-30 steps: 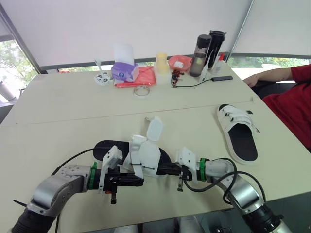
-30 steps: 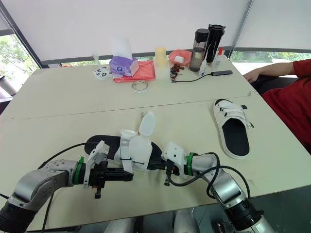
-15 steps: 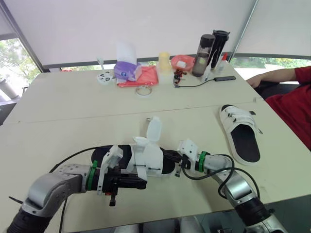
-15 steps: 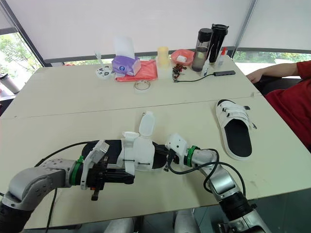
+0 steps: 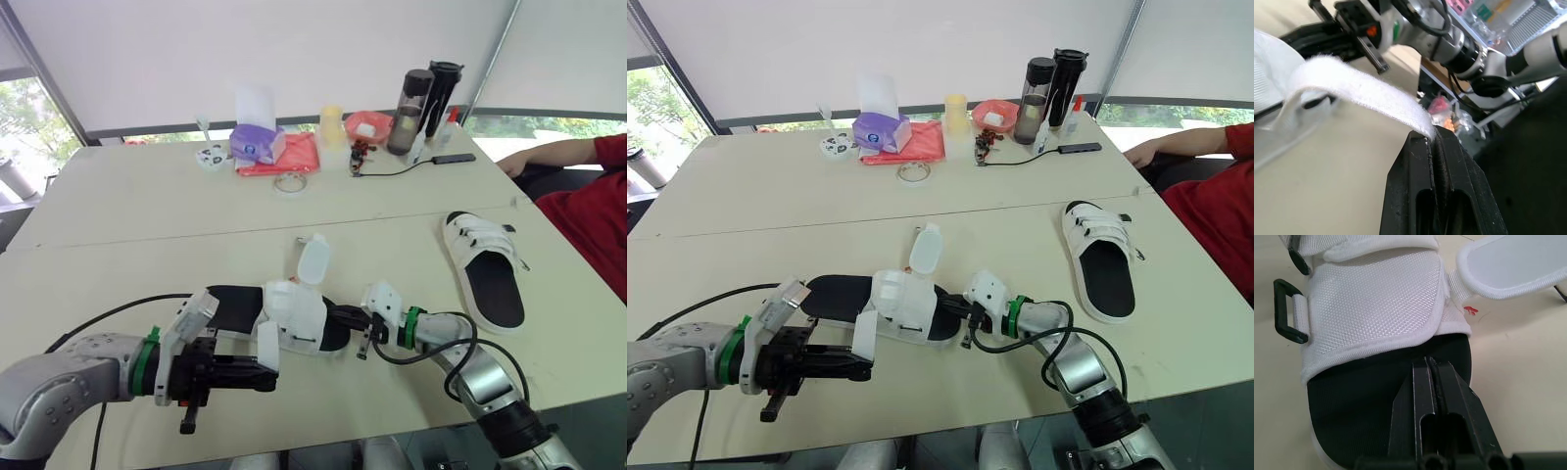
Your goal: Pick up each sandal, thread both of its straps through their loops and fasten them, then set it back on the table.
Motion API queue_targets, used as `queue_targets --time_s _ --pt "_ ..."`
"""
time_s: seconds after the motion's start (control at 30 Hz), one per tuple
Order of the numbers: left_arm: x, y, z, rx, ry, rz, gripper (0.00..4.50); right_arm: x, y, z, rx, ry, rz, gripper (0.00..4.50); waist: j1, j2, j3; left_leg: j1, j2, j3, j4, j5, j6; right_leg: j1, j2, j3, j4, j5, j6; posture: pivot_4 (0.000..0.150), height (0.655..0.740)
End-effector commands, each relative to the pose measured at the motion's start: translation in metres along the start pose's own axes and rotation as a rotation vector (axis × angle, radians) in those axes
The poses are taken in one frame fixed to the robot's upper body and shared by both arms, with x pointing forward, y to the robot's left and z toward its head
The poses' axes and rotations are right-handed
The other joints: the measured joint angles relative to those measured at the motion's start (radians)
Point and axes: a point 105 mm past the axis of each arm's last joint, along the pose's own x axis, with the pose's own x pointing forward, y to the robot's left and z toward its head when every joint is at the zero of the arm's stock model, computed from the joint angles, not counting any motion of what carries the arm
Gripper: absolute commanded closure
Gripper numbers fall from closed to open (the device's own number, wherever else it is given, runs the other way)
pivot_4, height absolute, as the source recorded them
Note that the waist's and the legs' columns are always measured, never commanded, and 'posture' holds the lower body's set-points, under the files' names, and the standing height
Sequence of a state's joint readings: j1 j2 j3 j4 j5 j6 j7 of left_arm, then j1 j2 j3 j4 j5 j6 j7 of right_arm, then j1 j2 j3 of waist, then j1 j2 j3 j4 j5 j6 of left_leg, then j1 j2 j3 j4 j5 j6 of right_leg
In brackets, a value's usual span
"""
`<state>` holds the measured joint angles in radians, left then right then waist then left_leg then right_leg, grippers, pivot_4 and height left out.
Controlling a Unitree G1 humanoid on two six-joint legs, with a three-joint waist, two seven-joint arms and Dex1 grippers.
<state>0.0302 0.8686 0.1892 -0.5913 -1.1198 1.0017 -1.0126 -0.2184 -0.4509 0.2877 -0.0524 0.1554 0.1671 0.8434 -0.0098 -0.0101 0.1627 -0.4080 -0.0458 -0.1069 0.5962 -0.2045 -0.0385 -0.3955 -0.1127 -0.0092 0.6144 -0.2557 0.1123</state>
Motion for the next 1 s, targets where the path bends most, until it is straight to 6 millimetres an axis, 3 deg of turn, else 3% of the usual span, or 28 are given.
queue_targets --time_s 0.03,0.13,0.27,0.37,0.53,0.67,0.87,1.0 --pt "0.000 -0.007 0.025 0.044 -0.097 -0.030 4.48 -0.003 0.010 -0.028 0.048 0.105 0.035 4.50 0.000 0.000 0.000 0.000 0.000 0.000 0.000 0.000 0.000 0.000 0.000 0.000 0.000 0.000 0.000 0.150 0.7400" --pt "0.002 -0.006 0.036 0.041 -0.151 -0.034 4.48 -0.004 0.012 -0.029 0.033 0.113 0.041 4.50 -0.001 0.000 0.000 0.000 0.000 0.000 0.000 0.000 0.000 0.000 0.000 0.000 0.000 0.000 0.000 0.150 0.7400" --pt "0.009 0.008 0.076 -0.013 -0.370 -0.014 4.48 -0.006 0.016 -0.034 -0.006 0.136 0.052 4.50 0.003 -0.001 0.001 0.000 0.000 0.000 0.000 0.000 0.000 0.000 0.000 0.000 0.000 0.000 0.001 0.150 0.7400" --pt "0.012 0.021 0.093 -0.087 -0.458 0.023 4.48 -0.005 0.016 -0.035 -0.013 0.137 0.051 4.50 0.001 -0.001 0.000 0.000 -0.001 -0.001 0.000 0.000 0.000 0.001 0.001 0.000 0.000 0.000 0.001 0.150 0.7400" --pt "0.013 0.049 0.100 -0.235 -0.520 0.108 4.48 -0.004 0.016 -0.036 -0.015 0.137 0.045 4.50 -0.001 -0.001 0.000 0.000 -0.001 0.000 0.000 0.000 0.000 0.001 0.001 0.000 0.001 0.000 0.001 0.150 0.7400" --pt "0.017 0.063 0.086 -0.295 -0.480 0.161 3.18 -0.004 0.016 -0.037 -0.013 0.139 0.038 4.50 0.000 -0.002 0.000 0.001 -0.002 0.000 0.000 0.001 0.000 0.001 0.001 0.000 0.001 0.000 0.001 0.150 0.7400" --pt "0.023 0.065 0.073 -0.302 -0.411 0.172 0.07 -0.004 0.016 -0.038 -0.015 0.140 0.029 4.50 -0.001 -0.002 0.000 0.002 -0.007 -0.001 0.000 0.001 -0.001 0.003 0.000 0.001 0.001 0.000 0.001 0.150 0.7400" --pt "0.019 0.082 0.087 -0.216 -0.446 0.273 0.07 -0.005 0.015 -0.036 -0.019 0.137 0.024 4.50 0.001 -0.002 0.000 0.002 -0.007 -0.002 0.000 0.001 -0.001 0.003 0.000 0.001 0.001 0.000 0.001 0.150 0.7400"
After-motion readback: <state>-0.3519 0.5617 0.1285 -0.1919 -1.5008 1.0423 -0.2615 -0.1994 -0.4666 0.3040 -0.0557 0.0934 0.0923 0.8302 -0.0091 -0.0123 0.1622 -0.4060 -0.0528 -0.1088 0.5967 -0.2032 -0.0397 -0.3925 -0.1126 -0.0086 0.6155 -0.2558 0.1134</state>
